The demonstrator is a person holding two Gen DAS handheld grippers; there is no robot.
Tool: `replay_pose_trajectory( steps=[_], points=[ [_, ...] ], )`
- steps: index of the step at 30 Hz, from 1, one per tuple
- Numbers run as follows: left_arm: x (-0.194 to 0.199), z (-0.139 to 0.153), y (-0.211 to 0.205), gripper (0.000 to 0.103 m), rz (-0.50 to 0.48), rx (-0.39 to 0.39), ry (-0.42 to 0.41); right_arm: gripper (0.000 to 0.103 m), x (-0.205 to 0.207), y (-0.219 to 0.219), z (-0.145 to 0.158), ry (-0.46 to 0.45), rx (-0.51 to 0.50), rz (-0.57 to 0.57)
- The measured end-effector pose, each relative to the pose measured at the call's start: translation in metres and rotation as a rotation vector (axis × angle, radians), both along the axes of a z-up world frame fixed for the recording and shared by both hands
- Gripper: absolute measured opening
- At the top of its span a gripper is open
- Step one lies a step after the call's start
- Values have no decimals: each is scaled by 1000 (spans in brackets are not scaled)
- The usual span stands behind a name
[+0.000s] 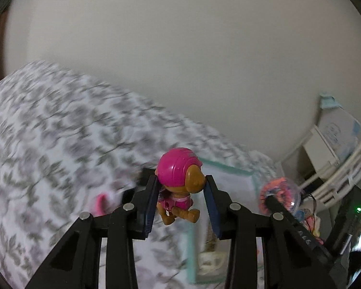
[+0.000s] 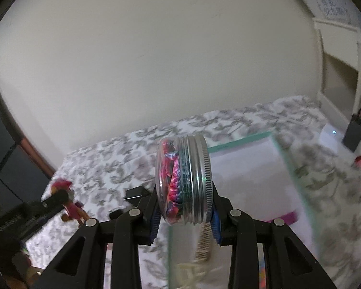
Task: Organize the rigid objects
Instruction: 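Carry the jar and dog figure with both grippers over the tray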
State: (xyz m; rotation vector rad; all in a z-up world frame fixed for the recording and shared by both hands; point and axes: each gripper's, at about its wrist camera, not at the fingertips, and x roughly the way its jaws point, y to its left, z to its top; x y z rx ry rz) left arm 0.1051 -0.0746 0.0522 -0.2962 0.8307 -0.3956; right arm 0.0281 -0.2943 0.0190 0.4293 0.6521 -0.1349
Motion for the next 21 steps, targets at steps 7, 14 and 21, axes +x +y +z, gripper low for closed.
replay_pose_trajectory(
  steps=[7,14,21],
  points=[
    [15,-18,-63,39,-116,43,18,36,9,-28,-18,88,-37,-47],
    [28,-51,-104,39,-173,112,53,36,23,-41,-46,173,-60,-60],
    [42,-83,-115,39,-177,132,92,36,32,-55,-66,220,-81,-68]
  ],
)
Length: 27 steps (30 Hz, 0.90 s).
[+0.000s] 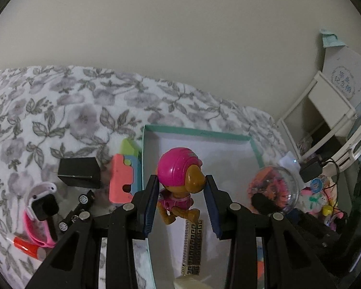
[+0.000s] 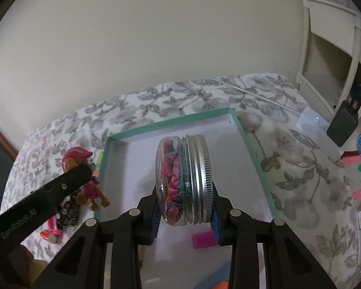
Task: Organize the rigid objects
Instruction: 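Carry the jar and dog figure with both grippers over the tray, then open the right gripper releasing the jar while the left releases the dog figure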
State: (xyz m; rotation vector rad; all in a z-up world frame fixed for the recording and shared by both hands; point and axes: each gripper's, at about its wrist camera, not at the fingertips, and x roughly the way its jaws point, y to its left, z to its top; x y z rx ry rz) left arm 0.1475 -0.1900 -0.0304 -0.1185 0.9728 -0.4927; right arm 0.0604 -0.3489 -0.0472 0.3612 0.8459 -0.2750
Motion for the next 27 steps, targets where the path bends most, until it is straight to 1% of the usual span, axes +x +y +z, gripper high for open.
replay_pose_trajectory(
  steps=[3,6,12,21,24,27],
  points=[
    [3,-13,1,39,1,17,11,36,2,-5,-8,22,-1,-12],
    [4,-20,4,39,9,16,34,36,4,-6,-21,61,10,-12],
    [4,-21,5,40,6,11,56,36,5,-5,-36,116,11,-7],
    [1,-20,-2,40,-9,16,92,36,3,-8,-28,115,10,-19],
    [0,-16,-1,42,-8,18,90,36,4,-8,-28,128,9,-20],
    [0,-13,0,46,-8,9,92,37,4,-7,-25,122,3,-18]
  ],
)
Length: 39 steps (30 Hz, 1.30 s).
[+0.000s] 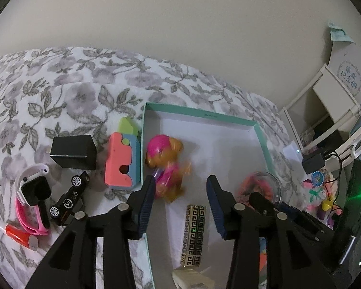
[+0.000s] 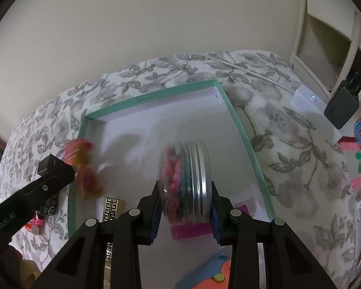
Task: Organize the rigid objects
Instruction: 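Open the right gripper releasing the jar while the left releases the dog figure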
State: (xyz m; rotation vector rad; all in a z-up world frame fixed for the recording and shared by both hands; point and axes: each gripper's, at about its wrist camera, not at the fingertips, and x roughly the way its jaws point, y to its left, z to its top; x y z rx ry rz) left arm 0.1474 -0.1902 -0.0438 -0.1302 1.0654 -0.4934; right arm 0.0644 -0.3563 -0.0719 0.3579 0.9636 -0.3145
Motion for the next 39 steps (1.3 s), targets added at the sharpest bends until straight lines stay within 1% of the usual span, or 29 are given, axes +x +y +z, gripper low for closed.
replay_pose_trajectory(
  steps=[9,11,13,14,16,18,19,22,24,27,29,31,33,39],
  points=[
    [2,15,8,49,29,-2,0,37,-5,1,28,-55,-36,9],
    [3,18,11,57,42,-3,-3,37,-6,2,33,-64,-48,13],
    [4,21,14,61,57,5,-8,37,-6,4,37,-67,-65,18],
    [4,23,16,65,67,14,-10,39,-7,4,38,-65,-73,18],
    [5,24,19,68,81,32,-15,48,-7,4,37,-55,-87,17],
    [6,25,22,73,100,58,-17,69,-6,4,36,-49,-90,14],
    [6,24,23,77,108,66,-17,72,-6,3,35,-47,-92,12],
    [8,23,30,86,146,85,-9,74,-6,2,34,-36,-103,5],
    [9,21,36,87,169,100,-1,80,-8,2,34,-35,-107,1],
    [11,20,44,88,193,111,1,87,-9,1,35,-36,-109,0],
    [12,21,50,98,204,103,2,88,-10,1,35,-32,-111,-6],
    [12,22,53,98,205,95,2,90,-10,1,34,-25,-112,-20],
    [11,24,55,98,203,94,-2,103,-11,0,34,-17,-115,-38],
    [7,30,59,99,193,97,-6,103,-16,-2,35,0,-120,-67]
  ],
)
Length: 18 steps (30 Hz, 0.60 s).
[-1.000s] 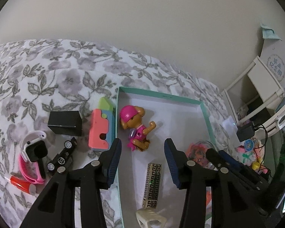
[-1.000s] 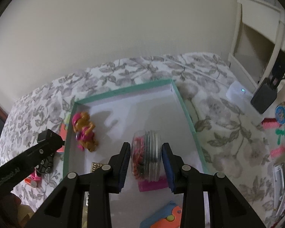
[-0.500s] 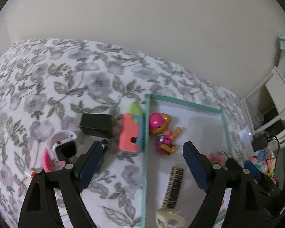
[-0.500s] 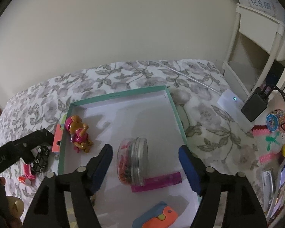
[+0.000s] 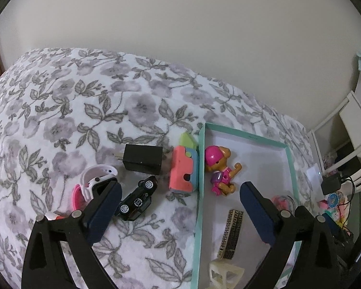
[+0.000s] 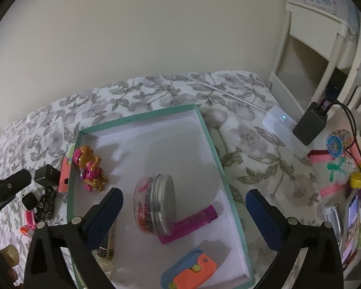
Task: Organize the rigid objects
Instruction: 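Open the right gripper releasing the jar while the left releases the dog figure, then withdraw both open grippers from the tray toward the remaining items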
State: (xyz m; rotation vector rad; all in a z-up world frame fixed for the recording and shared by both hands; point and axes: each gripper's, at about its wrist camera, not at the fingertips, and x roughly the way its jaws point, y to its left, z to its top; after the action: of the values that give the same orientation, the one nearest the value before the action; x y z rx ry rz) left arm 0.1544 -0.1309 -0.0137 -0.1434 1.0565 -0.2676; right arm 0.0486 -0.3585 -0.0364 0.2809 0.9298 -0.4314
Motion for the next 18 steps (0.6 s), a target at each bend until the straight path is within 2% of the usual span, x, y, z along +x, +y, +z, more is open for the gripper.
replay_pose_trajectory(
  steps=[6,12,15,18],
  points=[
    [-4,9,10,99,-3,7,-20,103,-2,8,9,-6,-8,5],
    [-7,24,30,99,6,21,-61,103,2,28,24,-32,-31,57],
    [-7,32,49,99,15,36,-82,103,6,40,29,-45,-40,82],
    [-6,40,80,99,57,69,-97,103,10,52,35,-86,-8,117]
  ],
)
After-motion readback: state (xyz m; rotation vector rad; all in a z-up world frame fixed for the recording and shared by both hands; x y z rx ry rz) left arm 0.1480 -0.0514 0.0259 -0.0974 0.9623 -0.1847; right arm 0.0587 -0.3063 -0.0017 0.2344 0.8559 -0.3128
